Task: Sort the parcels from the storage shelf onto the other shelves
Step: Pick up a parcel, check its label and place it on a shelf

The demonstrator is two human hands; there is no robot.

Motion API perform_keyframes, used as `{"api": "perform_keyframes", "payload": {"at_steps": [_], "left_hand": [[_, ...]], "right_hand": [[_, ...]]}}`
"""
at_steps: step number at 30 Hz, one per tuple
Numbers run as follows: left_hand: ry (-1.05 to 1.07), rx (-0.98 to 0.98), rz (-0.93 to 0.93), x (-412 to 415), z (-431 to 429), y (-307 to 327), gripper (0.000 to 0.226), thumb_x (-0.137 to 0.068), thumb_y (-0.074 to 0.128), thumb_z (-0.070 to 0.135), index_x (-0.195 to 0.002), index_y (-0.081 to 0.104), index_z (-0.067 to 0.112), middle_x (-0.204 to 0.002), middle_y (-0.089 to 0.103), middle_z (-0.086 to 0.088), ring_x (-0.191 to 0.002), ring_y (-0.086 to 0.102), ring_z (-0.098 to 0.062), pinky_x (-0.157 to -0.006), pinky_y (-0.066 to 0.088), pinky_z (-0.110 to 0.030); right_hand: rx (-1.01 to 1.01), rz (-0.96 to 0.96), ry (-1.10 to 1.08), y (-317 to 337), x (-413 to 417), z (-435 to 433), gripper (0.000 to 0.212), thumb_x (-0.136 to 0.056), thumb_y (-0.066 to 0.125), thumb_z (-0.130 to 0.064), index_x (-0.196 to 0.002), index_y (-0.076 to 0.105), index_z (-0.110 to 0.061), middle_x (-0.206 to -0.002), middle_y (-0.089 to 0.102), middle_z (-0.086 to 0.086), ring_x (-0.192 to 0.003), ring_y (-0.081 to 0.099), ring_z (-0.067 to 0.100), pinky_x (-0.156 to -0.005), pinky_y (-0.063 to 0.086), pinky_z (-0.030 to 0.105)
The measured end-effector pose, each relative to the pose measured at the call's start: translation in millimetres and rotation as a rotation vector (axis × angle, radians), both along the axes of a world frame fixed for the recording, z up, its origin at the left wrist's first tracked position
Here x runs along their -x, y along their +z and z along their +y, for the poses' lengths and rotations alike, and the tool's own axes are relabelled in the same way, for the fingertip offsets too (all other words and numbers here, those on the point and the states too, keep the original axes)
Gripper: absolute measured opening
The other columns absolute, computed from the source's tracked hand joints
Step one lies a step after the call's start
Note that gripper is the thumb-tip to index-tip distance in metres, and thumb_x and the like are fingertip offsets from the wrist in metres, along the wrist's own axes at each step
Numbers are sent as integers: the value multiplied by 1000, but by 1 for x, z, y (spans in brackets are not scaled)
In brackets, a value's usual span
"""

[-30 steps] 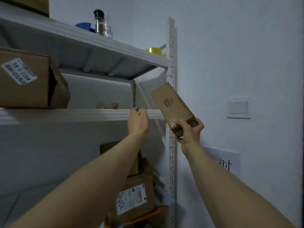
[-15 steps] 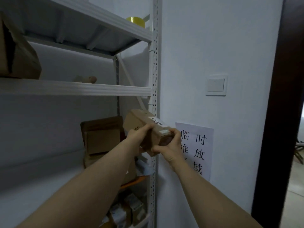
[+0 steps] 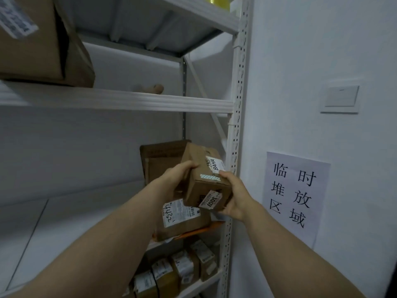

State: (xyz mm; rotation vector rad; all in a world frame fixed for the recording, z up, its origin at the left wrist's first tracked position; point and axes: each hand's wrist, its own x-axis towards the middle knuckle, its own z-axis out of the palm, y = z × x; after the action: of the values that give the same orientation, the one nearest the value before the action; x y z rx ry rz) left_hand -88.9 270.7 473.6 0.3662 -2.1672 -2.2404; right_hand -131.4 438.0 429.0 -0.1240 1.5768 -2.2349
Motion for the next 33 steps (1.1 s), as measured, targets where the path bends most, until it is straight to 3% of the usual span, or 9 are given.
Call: {"api": "perform_keyframes", "payload": {"at_steps": [5,9,14,16,18,20,25,28,33], "left_hand": [[-62,-55,-59,4,-21,2,67,-69,72,60,-110,61,9,-102,67,-15,-94,65,-30,-84,54,-41],[-59,-14,-81,14,-46,-5,102,-36,95,47,-121,58,6,-112,67,-18,-97,68,-35,-84,56,-48],[50,-9,12,24,-67,-9,62,-61,88,21,-112,58,1,-100,70,-16,-86,71,-30,-67,60,-38],[73,-4,40,30,-79,-6,67,-56,89,12,-114,58,2,-99,71,-15,-85,71,-28,-65,60,-36],[85,23,55,34,-93,-4,89,-45,92,7,-125,52,4,-107,69,-13,-93,68,-29,-78,59,-42],[103,37,85,39,-106,-5,88,-50,87,-4,-128,48,8,-116,63,-13,-101,63,-28,-85,56,-42],[93,-8,105,51,-123,-9,101,-63,68,-26,-147,31,16,-121,56,-11,-91,58,-22,-72,52,-33],[100,-44,105,59,-128,-8,99,-65,65,-27,-147,29,16,-124,56,-13,-91,57,-23,-69,51,-31],[99,13,78,66,-132,-2,51,-72,74,4,-120,57,12,-108,67,-8,-90,62,-19,-61,47,-32]], "right_hand": [[113,-124,11,-5,10,-30,45,-78,65,-39,-116,62,-16,-109,67,18,-104,60,35,-82,52,44],[165,-98,13,-2,19,-57,34,-80,64,-25,-112,59,-14,-113,61,19,-108,56,37,-95,47,54],[210,-38,9,-1,31,-82,33,-81,63,-15,-113,58,-10,-104,67,18,-97,63,34,-88,52,48],[239,6,-84,2,41,-88,27,-83,62,-15,-109,59,-8,-94,68,14,-84,64,28,-80,52,41],[283,37,-291,3,60,-86,57,-79,67,-17,-131,44,-20,-103,60,14,-90,61,28,-83,52,43],[257,54,-429,6,76,-80,83,-79,69,-15,-144,25,-39,-112,51,10,-101,56,31,-95,47,53],[107,71,-346,10,85,-87,12,-82,61,-11,-92,64,-18,-85,63,4,-94,60,26,-101,44,53],[13,82,-364,8,90,-96,8,-80,62,-10,-87,62,-16,-87,65,8,-96,61,29,-97,48,49],[-86,118,-449,7,99,-97,19,-81,61,-20,-97,67,-11,-95,69,11,-86,64,25,-74,54,36]]}}
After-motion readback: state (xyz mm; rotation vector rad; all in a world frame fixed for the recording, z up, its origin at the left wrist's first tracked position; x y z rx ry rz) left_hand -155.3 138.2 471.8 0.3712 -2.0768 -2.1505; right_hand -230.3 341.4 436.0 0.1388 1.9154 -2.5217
